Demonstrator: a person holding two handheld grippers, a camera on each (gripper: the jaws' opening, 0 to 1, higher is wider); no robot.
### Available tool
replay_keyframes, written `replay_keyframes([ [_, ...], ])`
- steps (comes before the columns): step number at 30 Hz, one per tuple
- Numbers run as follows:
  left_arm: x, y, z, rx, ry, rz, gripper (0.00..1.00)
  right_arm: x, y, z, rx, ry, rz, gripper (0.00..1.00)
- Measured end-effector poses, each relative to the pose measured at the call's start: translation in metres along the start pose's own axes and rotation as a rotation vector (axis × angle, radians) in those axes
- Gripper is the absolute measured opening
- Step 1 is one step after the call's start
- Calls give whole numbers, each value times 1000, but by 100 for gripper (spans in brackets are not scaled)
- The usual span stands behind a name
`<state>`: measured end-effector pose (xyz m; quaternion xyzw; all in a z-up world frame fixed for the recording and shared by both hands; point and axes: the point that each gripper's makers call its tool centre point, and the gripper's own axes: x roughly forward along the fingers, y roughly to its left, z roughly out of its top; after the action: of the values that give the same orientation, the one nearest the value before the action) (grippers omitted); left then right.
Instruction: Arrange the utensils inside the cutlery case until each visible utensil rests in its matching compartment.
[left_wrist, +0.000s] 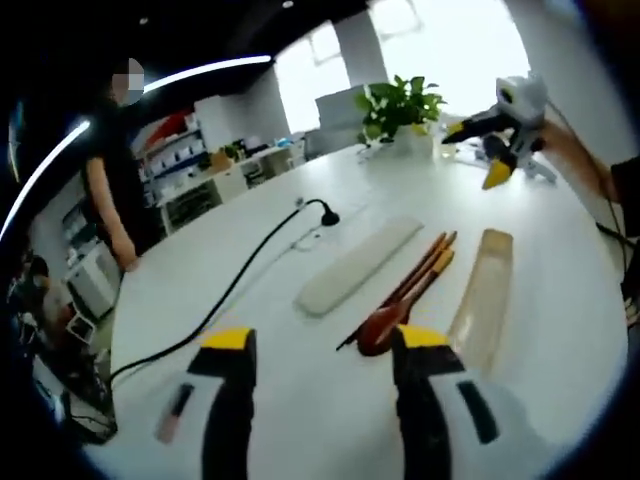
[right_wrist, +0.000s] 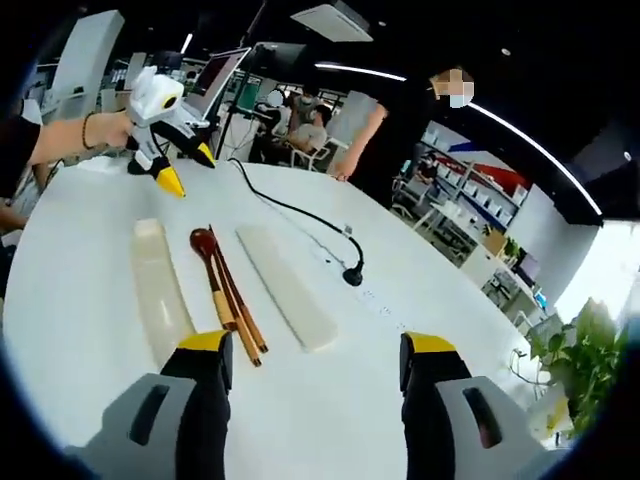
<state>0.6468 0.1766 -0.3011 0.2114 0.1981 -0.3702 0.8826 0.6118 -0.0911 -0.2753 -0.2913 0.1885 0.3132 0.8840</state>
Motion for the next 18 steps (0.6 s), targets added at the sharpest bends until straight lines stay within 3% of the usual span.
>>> replay_keyframes([
  [3,9,1,-5,-14,23,-35,50,11,6,-1,-23,31,39,66],
  [7,19,2,-10,50,86,-84,47,25,13,-5,-50,75,94,62],
  [11,29,1,-14,130,134,-125,45,36,20,-5,-78,82,149,42],
  [14,35,-4,-18,189,158,-179,43,44,24,-8,-100,113,186,40],
  [18,42,-6,-17,201,170,-210,41,52,26,-9,-185,163,222,35],
])
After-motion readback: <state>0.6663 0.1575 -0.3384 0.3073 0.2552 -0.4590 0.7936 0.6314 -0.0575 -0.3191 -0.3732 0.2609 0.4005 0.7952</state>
